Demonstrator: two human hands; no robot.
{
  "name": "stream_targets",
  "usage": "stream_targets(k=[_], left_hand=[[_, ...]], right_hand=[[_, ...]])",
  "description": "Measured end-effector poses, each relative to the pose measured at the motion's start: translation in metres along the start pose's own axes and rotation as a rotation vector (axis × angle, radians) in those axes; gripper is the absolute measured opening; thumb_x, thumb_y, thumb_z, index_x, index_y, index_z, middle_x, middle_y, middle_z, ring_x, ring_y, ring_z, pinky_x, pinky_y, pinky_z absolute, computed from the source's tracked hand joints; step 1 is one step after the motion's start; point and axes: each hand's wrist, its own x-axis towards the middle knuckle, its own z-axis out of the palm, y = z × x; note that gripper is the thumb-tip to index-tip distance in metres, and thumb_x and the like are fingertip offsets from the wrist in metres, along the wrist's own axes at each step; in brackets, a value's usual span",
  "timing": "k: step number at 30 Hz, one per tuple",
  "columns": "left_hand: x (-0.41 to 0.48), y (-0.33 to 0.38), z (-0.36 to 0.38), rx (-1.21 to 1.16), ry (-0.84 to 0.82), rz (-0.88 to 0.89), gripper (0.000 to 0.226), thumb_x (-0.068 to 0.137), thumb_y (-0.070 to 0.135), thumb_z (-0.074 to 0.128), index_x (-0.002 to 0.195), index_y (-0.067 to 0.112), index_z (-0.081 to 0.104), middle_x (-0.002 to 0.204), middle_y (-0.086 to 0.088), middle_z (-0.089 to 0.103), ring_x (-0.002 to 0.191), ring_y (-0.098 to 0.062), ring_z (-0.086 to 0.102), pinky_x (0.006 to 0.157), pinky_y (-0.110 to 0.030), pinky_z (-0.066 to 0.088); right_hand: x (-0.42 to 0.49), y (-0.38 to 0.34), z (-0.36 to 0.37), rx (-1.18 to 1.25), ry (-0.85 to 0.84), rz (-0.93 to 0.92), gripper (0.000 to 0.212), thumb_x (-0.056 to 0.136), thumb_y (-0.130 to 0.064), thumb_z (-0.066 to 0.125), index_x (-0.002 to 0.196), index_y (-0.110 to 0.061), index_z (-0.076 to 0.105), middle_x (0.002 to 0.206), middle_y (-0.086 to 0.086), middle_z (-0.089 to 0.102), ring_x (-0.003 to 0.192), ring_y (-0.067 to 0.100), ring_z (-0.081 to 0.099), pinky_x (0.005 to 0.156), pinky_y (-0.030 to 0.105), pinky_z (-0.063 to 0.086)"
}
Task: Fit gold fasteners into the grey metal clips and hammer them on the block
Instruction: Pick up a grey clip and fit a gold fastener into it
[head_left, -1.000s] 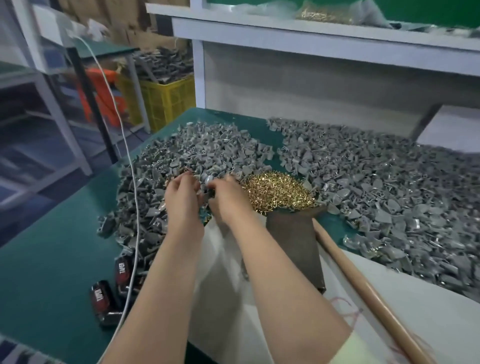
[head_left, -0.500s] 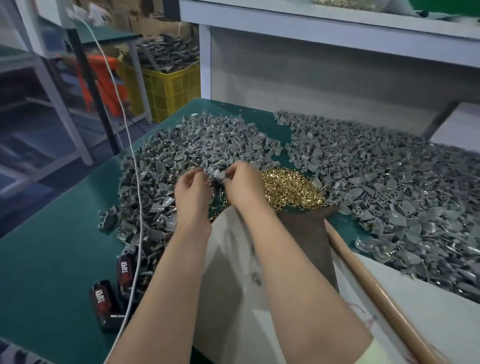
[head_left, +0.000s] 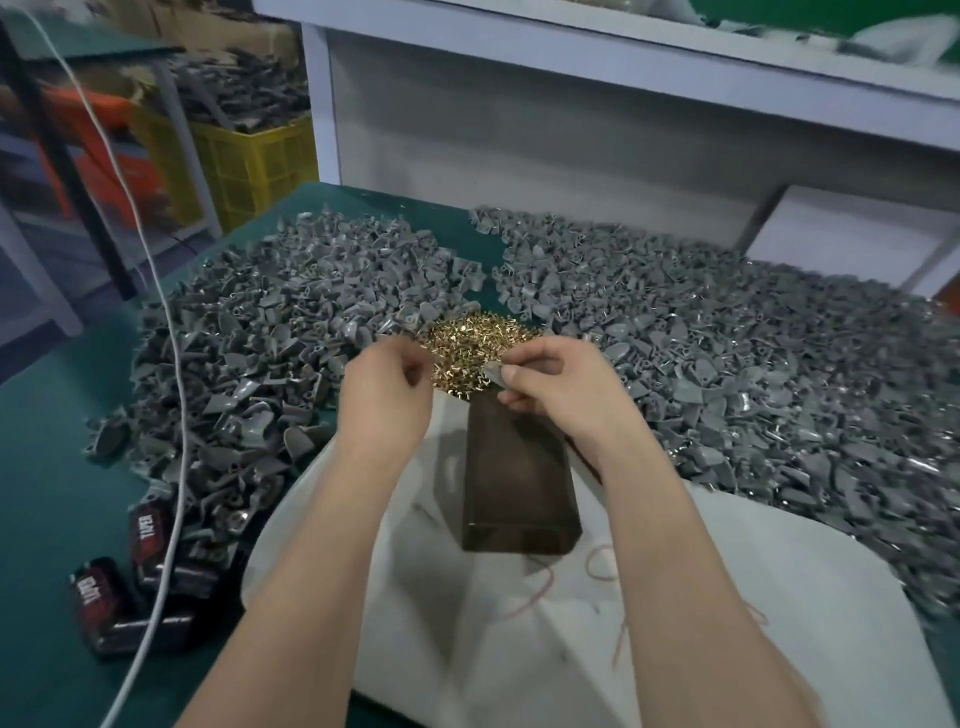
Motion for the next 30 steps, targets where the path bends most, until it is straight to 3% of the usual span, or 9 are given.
stream_targets(k=[2,5,7,9,15,19,21,23,30], left_hand=[[-0.002,-0.008,-0.002,0.202,0.021,-0.019,0.018,0.089,0.009,0.054,0.1,0.008,0.068,0.104,-0.013,0.063,0.092,-0.03,0.06,0.074,-0.032,0.045],[-0.009,-0.011,-0.004,0.293,-0.027,0.008,0.022,0.089,0.017,0.058,0.108,0.011,0.067,0.121,-0.015,0.052,0.11,-0.035,0.051,0.093,-0.042,0.043],[-0.015,-0.004,-0.001,0.159,-0.105,0.145,0.024,0.088,0.019,0.062,0.111,0.016,0.067,0.122,-0.007,0.053,0.111,-0.024,0.052,0.097,-0.033,0.04],[-0.02,0.007,0.004,0.007,-0.272,0.224,0.021,0.088,0.016,0.062,0.109,0.019,0.066,0.11,0.003,0.061,0.098,-0.012,0.058,0.087,-0.023,0.044],[-0.019,0.014,0.004,-0.06,-0.445,0.257,0.019,0.084,0.003,0.061,0.088,0.021,0.065,0.081,0.016,0.062,0.078,0.006,0.057,0.067,0.002,0.037],[-0.012,0.008,0.005,-0.1,-0.35,0.183,0.006,0.084,0.01,0.068,0.084,0.015,0.065,0.08,0.004,0.067,0.077,-0.009,0.062,0.069,-0.006,0.042],[-0.004,0.003,0.005,-0.138,-0.213,0.069,0.006,0.086,0.018,0.068,0.088,0.012,0.067,0.084,-0.001,0.068,0.08,-0.014,0.062,0.073,-0.02,0.046],[0.002,-0.002,0.005,-0.126,-0.077,-0.033,0.017,0.087,0.027,0.067,0.094,0.012,0.067,0.085,0.002,0.065,0.079,-0.012,0.059,0.069,-0.023,0.041],[0.003,-0.009,0.009,-0.152,-0.06,-0.04,0.012,0.089,0.023,0.064,0.097,0.014,0.068,0.082,0.008,0.06,0.084,-0.008,0.055,0.073,-0.02,0.037]], right_hand=[[-0.005,0.003,-0.004,-0.041,0.0,-0.009,0.012,0.087,0.002,0.061,0.089,-0.01,0.063,0.081,0.009,0.067,0.064,0.01,0.066,0.067,0.024,0.057],[-0.013,0.006,-0.008,-0.148,-0.005,-0.036,0.015,0.087,0.0,0.063,0.086,-0.015,0.065,0.078,0.007,0.069,0.065,0.011,0.067,0.069,0.025,0.057],[-0.017,0.006,-0.009,-0.233,-0.009,-0.034,0.014,0.085,-0.005,0.066,0.082,-0.019,0.066,0.074,0.005,0.07,0.067,0.013,0.069,0.07,0.026,0.058],[-0.019,0.007,-0.008,-0.286,-0.016,-0.025,0.012,0.082,-0.008,0.069,0.079,-0.02,0.067,0.07,0.005,0.07,0.071,0.019,0.07,0.074,0.032,0.059],[-0.008,0.007,-0.006,-0.338,-0.003,0.056,0.01,0.083,-0.003,0.065,0.077,-0.011,0.062,0.064,0.009,0.07,0.067,0.023,0.071,0.076,0.042,0.059],[0.007,0.002,-0.002,-0.282,-0.031,0.089,0.016,0.085,-0.005,0.064,0.071,-0.01,0.066,0.066,0.011,0.069,0.065,0.022,0.069,0.078,0.043,0.058],[0.025,0.004,0.0,-0.525,0.145,-0.007,0.008,0.086,-0.013,0.064,0.082,-0.012,0.07,0.08,0.006,0.072,0.077,0.022,0.069,0.079,0.035,0.055],[0.041,0.005,0.009,-0.788,0.242,-0.043,0.011,0.087,-0.019,0.064,0.091,-0.015,0.072,0.093,0.003,0.071,0.088,0.023,0.065,0.076,0.029,0.05],[0.077,0.006,0.038,-1.006,0.083,0.179,0.036,0.081,-0.01,0.059,0.117,-0.01,0.058,0.124,0.009,0.058,0.113,0.029,0.056,0.087,0.037,0.043]])
